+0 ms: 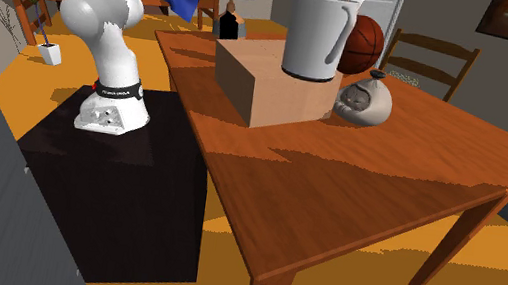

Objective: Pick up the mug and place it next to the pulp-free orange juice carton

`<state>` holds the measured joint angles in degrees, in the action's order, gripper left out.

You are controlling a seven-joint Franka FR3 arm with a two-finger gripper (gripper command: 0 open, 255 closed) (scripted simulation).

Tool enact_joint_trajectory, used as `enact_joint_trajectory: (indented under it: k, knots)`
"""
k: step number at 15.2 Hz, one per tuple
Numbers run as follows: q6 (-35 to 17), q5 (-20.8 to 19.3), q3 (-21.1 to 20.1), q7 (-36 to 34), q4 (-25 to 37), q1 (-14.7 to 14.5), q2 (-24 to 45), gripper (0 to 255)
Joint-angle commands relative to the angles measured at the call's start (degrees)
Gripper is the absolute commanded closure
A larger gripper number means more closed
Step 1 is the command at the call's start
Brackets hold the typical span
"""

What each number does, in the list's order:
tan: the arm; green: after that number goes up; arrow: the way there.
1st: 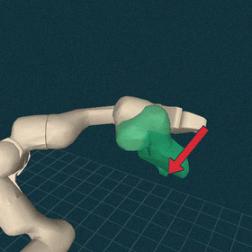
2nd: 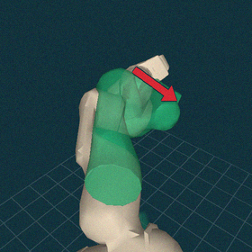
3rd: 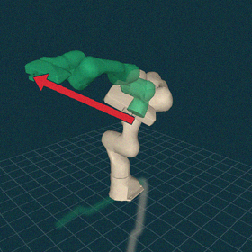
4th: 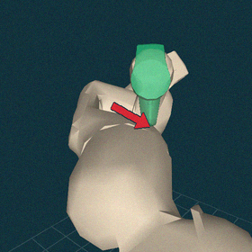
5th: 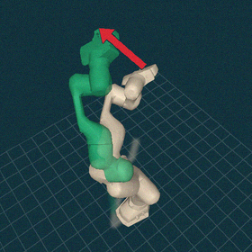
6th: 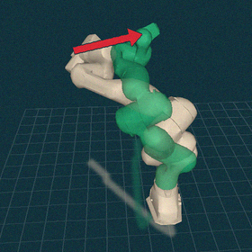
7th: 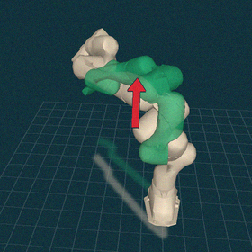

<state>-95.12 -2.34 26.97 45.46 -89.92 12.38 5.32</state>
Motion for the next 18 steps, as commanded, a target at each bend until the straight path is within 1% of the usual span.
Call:
enact_joint_trajectory:
  k: [1,5,8,11,14,18]
  knots:
    - [1.8,0.2,0.0,0.2,2.2,0.1,0.4,255]
    - [4.9,0.6,0.1,0.6,6.1,0.3,1.3,255]
    - [4.1,-2.0,-1.8,-4.2,-0.1,-2.6,-4.3,255]
    - [3.7,-3.9,-4.2,-9.0,-5.2,-4.9,-9.1,255]
    - [3.7,-5.1,-6.8,-13.7,-9.6,-6.8,-13.2,255]
    - [4.0,-5.8,-10.5,-19.7,-14.2,-8.9,-17.7,255]
